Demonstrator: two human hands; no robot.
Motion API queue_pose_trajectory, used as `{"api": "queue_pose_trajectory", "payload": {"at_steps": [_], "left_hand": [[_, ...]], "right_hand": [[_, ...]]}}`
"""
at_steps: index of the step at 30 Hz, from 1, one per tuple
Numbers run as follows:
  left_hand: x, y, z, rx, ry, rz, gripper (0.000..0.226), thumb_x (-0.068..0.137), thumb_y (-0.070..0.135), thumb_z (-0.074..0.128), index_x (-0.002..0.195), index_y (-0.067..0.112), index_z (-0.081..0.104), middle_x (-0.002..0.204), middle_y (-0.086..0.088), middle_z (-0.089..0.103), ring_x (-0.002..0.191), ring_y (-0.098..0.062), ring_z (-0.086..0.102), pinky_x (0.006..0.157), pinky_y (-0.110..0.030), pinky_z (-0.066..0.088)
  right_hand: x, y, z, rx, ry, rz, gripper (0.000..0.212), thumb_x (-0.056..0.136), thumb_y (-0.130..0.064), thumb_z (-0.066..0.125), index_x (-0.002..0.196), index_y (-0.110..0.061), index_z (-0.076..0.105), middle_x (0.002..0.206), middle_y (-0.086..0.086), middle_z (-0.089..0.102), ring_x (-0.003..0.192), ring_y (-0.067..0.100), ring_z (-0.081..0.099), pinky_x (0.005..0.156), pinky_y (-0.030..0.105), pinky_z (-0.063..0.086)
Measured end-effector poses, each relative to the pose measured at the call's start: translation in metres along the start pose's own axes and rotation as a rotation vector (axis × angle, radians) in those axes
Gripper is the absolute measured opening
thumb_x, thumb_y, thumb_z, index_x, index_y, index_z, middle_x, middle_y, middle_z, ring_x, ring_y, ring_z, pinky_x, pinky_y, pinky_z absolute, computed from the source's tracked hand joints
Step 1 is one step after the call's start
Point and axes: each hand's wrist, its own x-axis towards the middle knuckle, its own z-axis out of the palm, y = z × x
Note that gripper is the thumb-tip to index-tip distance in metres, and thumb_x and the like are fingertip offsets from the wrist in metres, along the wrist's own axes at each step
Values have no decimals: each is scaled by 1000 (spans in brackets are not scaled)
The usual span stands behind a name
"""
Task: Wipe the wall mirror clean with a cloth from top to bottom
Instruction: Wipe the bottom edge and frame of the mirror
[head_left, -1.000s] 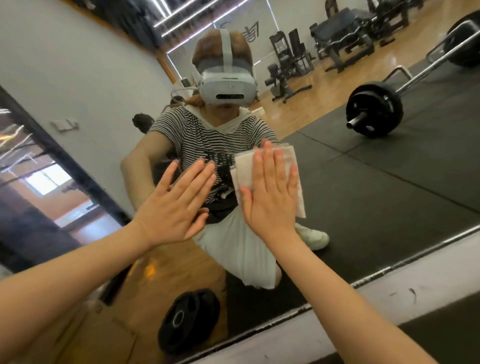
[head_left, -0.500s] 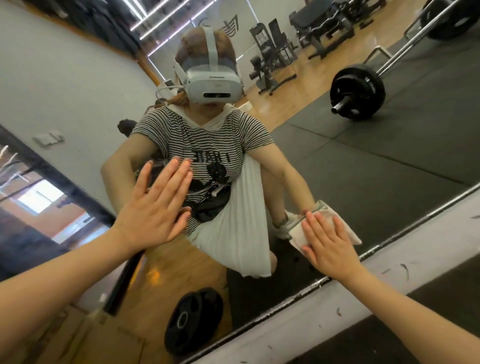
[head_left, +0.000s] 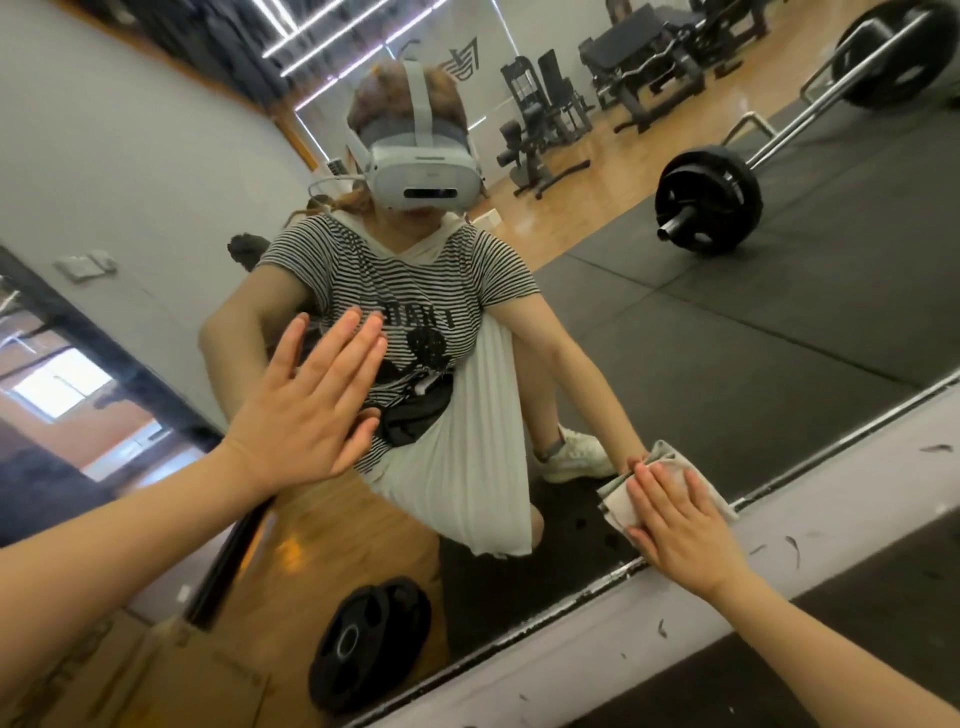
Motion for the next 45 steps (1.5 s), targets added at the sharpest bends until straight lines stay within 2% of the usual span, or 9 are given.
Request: {"api": "queue_pose_trajectory", "payload": {"at_steps": [6,13,16,19,23,28,33,42,45], "left_hand": [[1,0,-1,-9,7,10,72,94,35,39,150,-6,20,160,-20,13,145,-36,23,117,-57,12],[4,0,-6,-2,-18,6,73,94,35,37,152,-3,15,161,-18,11,147,-34,16,118,-55,9],[7,1,-13,-83,-42,-21,76,91,36,41,153,1,14,159,-17,18,147,-32,19,117,-55,11],[27,-9,-29,-164,7,-59,74,89,36,42,152,6,20,159,-13,19,149,-27,14,117,-52,9],[103,-41,-34,-132,96,-136,65,91,32,37,147,-1,30,156,-18,25,149,-25,8,119,-45,0],[143,-45,-18,-43,34,-141,64,93,34,37,147,-1,34,154,-19,31,145,-31,23,118,-49,11],[142,-44,-17,-34,62,-151,63,94,34,37,148,1,33,155,-17,29,145,-30,23,117,-51,16],[143,-43,-16,-21,66,-128,62,96,32,36,147,-2,32,152,-23,31,144,-34,21,116,-50,12],[141,-42,-17,-39,79,-48,59,96,30,41,147,1,35,152,-23,33,143,-35,24,115,-53,14]], "right_hand": [[19,-14,-5,42,16,101,59,106,-41,9,155,-12,-5,163,6,-10,150,22,-5,121,44,-4],[136,-29,-40,110,136,231,60,104,-40,12,155,-11,-5,163,10,-4,149,20,-10,120,43,-8],[178,-47,-58,148,175,388,65,97,-36,28,151,-3,12,156,15,14,149,22,-9,119,43,-5],[232,-68,-82,243,255,599,66,94,-34,30,149,-1,15,156,16,15,146,29,11,117,47,3],[275,-87,-98,322,325,755,67,93,-34,30,149,-1,11,158,14,12,145,29,13,116,51,8],[280,-92,-95,322,359,733,70,96,-36,29,152,-6,1,159,12,9,149,21,-8,119,47,-5],[282,-92,-95,319,384,711,69,98,-37,26,153,-7,-3,158,13,11,148,21,0,119,47,-5],[268,-78,-89,269,345,537,61,104,-39,7,151,-8,-15,157,12,10,147,21,-16,119,46,-7],[246,-67,-81,258,337,521,61,104,-39,9,152,-11,-14,162,9,-11,148,20,-13,119,46,-4]]}}
